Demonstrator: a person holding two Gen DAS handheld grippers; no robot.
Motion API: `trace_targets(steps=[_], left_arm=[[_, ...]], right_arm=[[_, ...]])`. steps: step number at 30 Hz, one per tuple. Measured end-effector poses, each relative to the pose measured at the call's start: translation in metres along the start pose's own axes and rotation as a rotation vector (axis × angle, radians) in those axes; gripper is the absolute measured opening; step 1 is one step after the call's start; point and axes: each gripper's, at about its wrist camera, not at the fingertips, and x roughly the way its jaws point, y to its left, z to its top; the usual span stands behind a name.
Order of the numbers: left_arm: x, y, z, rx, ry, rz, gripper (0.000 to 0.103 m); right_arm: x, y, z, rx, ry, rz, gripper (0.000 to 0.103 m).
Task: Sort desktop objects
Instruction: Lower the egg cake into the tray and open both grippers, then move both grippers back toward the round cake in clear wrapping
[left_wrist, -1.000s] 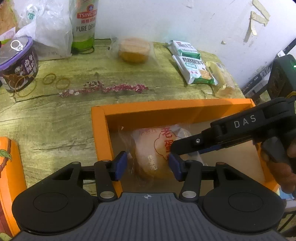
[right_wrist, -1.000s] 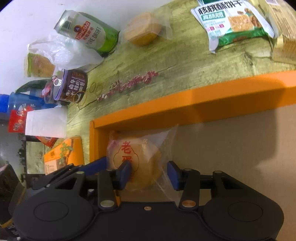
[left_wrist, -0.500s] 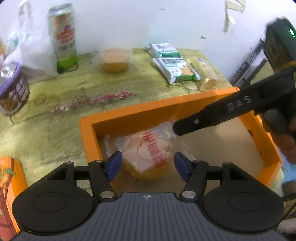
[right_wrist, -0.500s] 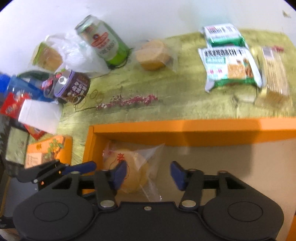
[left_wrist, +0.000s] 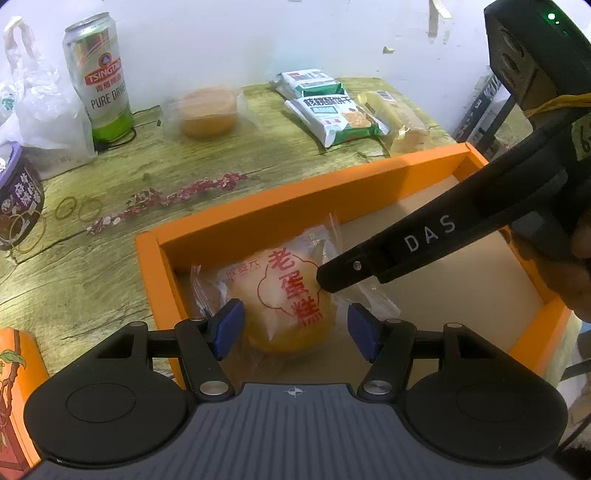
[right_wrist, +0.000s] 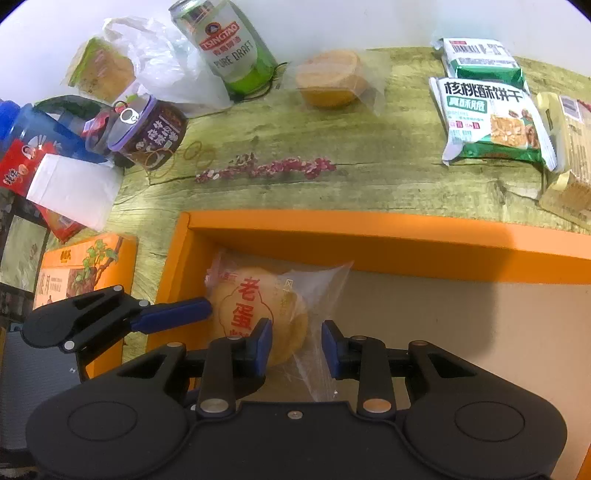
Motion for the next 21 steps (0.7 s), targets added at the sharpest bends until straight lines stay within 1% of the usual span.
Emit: trace_targets(steps=[12, 13, 15, 17, 18, 21], left_arm=[[0.000, -0.003, 0.001, 0.011, 0.005, 0.006, 0.064], [-0.001, -0.002, 0.002, 0.007, 0.010, 0.005, 0.064], [-0.004, 0.001, 0.004, -0.011, 0.017, 0.002, 0.064], [-0.010, 0.004, 0.007, -0.028, 0.011, -0.003, 0.064], [-0.014, 0.006, 0.010, -0.037, 0.007, -0.006, 0.064], [-0.028, 0.013, 0.020, -0.061, -0.018, -0.009, 0.066]], right_arm=[[0.001, -0.002, -0.002, 0.010, 0.000, 0.007, 0.029], [0.000, -0.002, -0.002, 0.014, 0.000, 0.010, 0.031], [-0.004, -0.005, -0.001, 0.031, -0.005, 0.024, 0.032], [-0.010, -0.007, 0.000, 0.046, -0.014, 0.040, 0.038], [-0.014, -0.008, 0.001, 0.053, -0.018, 0.048, 0.043], [-0.026, -0.014, 0.007, 0.088, -0.036, 0.080, 0.044]])
